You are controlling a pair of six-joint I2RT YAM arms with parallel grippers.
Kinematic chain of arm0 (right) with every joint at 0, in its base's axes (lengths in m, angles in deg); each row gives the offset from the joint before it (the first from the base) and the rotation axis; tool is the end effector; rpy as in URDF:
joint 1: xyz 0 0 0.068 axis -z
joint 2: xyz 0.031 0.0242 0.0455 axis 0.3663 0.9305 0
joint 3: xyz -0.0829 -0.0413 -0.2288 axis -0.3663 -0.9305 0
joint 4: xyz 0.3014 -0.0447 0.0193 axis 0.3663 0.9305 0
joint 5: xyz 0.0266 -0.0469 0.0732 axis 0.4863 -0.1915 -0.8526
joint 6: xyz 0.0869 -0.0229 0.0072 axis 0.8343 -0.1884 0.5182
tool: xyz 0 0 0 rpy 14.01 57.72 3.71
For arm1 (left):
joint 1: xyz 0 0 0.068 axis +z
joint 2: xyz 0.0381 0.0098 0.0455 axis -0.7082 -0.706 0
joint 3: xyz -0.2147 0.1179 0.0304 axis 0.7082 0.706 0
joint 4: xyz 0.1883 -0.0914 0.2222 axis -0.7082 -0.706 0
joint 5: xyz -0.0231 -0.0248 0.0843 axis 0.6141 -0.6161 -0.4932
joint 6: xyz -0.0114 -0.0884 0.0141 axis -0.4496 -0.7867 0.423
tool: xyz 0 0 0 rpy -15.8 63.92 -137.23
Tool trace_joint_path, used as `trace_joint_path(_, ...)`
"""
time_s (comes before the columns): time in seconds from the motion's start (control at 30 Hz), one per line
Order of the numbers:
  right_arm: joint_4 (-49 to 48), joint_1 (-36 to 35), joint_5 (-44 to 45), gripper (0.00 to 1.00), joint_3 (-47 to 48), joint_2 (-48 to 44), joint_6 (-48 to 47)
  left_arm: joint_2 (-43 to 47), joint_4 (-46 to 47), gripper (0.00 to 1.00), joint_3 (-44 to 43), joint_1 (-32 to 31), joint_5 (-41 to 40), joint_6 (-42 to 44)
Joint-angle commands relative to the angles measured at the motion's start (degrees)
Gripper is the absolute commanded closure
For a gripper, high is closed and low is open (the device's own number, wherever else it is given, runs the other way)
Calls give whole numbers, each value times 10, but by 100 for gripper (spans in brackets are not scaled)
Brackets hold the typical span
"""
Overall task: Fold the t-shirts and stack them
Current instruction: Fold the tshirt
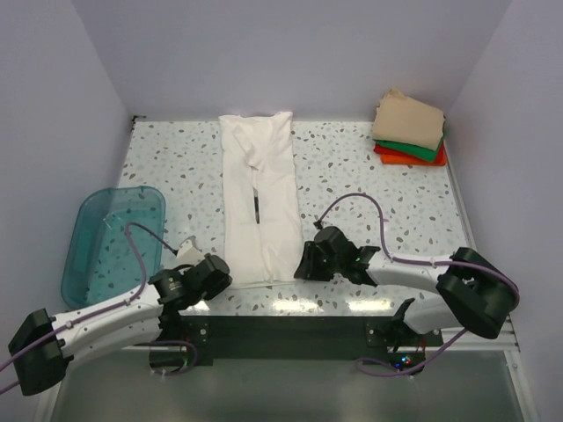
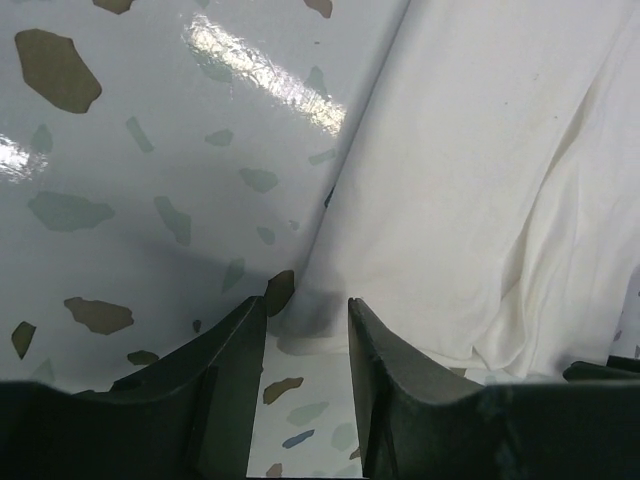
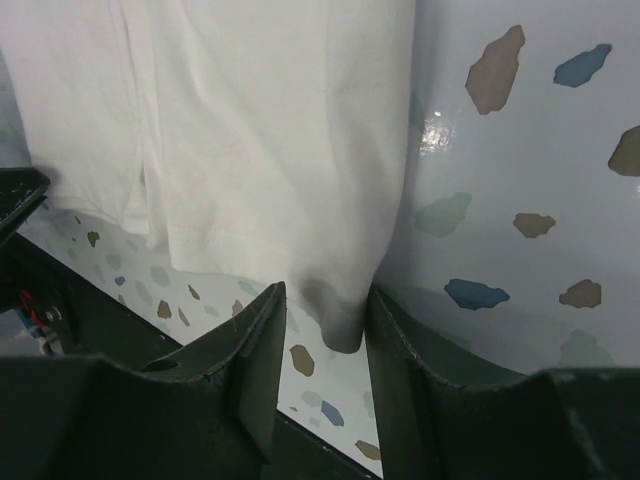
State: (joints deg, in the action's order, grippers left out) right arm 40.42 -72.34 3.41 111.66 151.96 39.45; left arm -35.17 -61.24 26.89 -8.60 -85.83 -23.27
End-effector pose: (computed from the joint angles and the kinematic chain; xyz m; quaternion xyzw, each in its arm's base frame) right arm 0.1893 0.2416 0.0505 0.0028 0.9368 0.2942 0.1893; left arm 0.1466 -0.1421 0.0723 -0.3275 0.8923 -0.1474 0.2735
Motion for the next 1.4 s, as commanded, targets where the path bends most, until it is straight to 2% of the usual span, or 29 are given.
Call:
trace_joint_path(0.0,-20,1,0,59,-9,22,8,-27,21,57,16,0,4,4)
trace_joint_path(0.1,-25,4,-6,66,-6,34,7,-38,25,62,15,-1,11,16)
trace_joint_path(0.13,-25,4,-8,73,-4,36,3,-39,27,69,14,-1,16,19)
trace_joint_path(0.2,-15,8,-9,80,-2,34,-1,-41,39,78,14,-1,25,34)
trace_joint_path(0.23,-12,11,-9,85,1,27,-9,-42,45,89,12,-1,36,41)
trace_joint_path(0.33,23,14,-3,95,4,8,-30,-44,59,100,7,-4,56,58)
trace_joint_path(0.43,52,13,-5,100,2,-23,-44,-48,68,100,1,-24,67,58)
trace_joint_path(0.67,90,2,-30,100,-23,-97,-56,-87,44,100,-59,-125,41,17)
trace_joint_path(0.8,131,0,-7,100,15,-126,-71,-91,35,100,-102,-126,9,43)
trace_joint_path(0.9,162,0,12,100,75,-111,-94,-90,60,100,-128,-103,-6,96)
trace_joint_path(1.0,168,1,30,100,145,-59,-113,-116,99,100,-153,-28,21,177)
trace_joint_path(1.03,176,3,35,100,168,-20,-125,-132,118,100,-165,14,40,195)
trace_joint_path(1.23,185,48,30,100,335,112,-155,-214,180,100,-225,146,91,304)
trace_joint_path(1.37,184,83,16,100,424,222,-163,-278,213,100,-267,210,117,342)
